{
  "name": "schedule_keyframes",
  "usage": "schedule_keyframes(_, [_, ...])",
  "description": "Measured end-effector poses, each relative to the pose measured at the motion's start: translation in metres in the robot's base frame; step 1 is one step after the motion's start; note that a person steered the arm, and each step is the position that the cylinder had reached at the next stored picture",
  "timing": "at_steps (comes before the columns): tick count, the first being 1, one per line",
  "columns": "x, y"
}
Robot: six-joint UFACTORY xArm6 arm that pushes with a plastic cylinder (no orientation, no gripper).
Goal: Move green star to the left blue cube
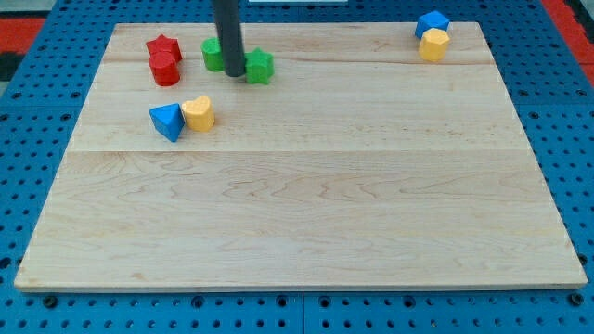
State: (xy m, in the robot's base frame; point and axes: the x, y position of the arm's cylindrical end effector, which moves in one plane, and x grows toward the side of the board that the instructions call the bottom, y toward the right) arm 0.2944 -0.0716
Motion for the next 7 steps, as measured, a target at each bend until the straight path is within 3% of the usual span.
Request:
schedule_keyframes(4, [-0.046, 0.13])
schedule_keyframes(7, [-0.079, 0.152])
